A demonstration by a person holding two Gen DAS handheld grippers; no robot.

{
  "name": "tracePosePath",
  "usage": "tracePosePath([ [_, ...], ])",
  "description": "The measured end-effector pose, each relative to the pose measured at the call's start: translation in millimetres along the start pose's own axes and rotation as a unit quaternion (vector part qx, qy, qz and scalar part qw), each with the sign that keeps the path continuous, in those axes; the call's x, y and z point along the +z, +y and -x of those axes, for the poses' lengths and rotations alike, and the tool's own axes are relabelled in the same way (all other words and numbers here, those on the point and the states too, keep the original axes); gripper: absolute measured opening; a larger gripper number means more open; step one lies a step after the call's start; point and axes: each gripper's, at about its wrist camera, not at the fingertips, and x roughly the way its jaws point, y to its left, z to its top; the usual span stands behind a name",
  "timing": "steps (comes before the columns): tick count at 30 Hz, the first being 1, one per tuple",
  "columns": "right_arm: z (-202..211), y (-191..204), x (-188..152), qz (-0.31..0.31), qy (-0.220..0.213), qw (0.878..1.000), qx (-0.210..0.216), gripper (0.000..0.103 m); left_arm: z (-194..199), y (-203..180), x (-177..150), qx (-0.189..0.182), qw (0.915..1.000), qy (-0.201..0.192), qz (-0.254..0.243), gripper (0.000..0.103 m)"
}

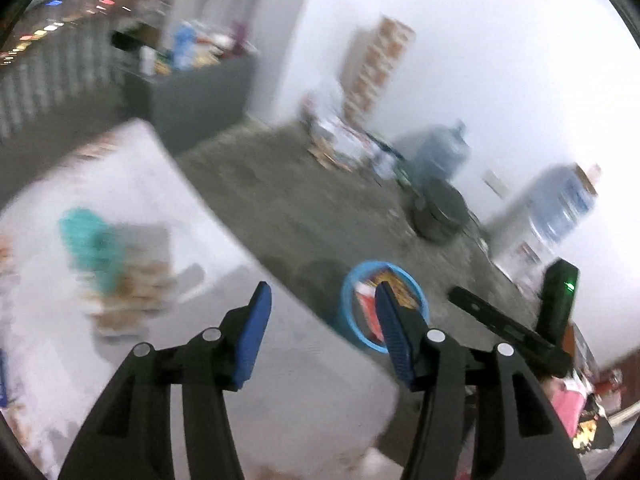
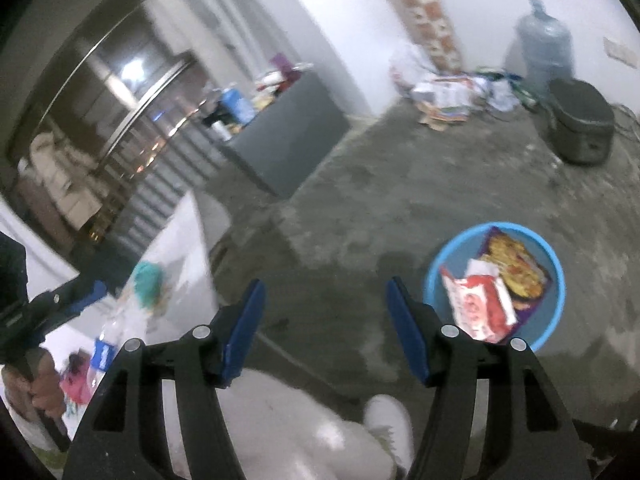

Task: Collect trash
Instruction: 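Move both tools back over the table toward the Pepsi bottle, then grasp the Pepsi bottle around its label with the right tool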

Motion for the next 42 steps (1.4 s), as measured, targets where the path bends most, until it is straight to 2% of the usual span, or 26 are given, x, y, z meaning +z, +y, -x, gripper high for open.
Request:
tracePosePath([
  [4, 3, 26, 1, 0.021, -0.002, 0.999, 0.025, 0.06, 63, 46, -2, 0.036, 0.9966, -0.065, 0.036, 0.052],
  [8, -6, 57, -2, 0.052, 0.012, 0.997, 0.049, 0.06, 122, 86, -18, 0.086, 0.9873, -0.117, 0.065, 0.055],
  [13, -28, 96, -8, 0.087, 0.043, 0.993, 0.072, 0.06, 167, 136, -51, 0.131, 0.9731, -0.147, 0.119, 0.057],
  [19, -50, 146, -14, 0.131, 0.071, 0.985, 0.089, 0.06, 194, 184, -87, 0.163, 0.961, -0.151, 0.165, 0.057],
  [20, -54, 154, -15, 0.152, 0.066, 0.98, 0.11, 0.06, 198, 190, -92, 0.166, 0.9603, -0.15, 0.167, 0.057],
  [25, -71, 192, -19, 0.196, 0.08, 0.97, 0.116, 0.06, 200, 221, -116, 0.184, 0.9558, -0.14, 0.181, 0.057],
  [27, -77, 210, -23, 0.205, 0.09, 0.965, 0.134, 0.06, 198, 230, -120, 0.186, 0.9534, -0.14, 0.192, 0.057],
  [32, -97, 258, -45, 0.227, 0.138, 0.946, 0.187, 0.06, 202, 265, -137, 0.222, 0.9392, -0.151, 0.215, 0.057],
  [35, -115, 285, -62, 0.227, 0.178, 0.932, 0.219, 0.06, 201, 296, -148, 0.259, 0.9242, -0.143, 0.242, 0.057],
  [37, -127, 301, -74, 0.227, 0.203, 0.923, 0.237, 0.06, 200, 314, -156, 0.269, 0.9175, -0.136, 0.26, 0.05],
  [39, -140, 316, -86, 0.226, 0.228, 0.914, 0.25, 0.06, 191, 334, -163, 0.262, 0.918, -0.119, 0.272, 0.04],
  [42, -156, 332, -97, 0.219, 0.256, 0.905, 0.26, 0.06, 173, 353, -176, 0.214, 0.9226, -0.08, 0.311, 0.027],
])
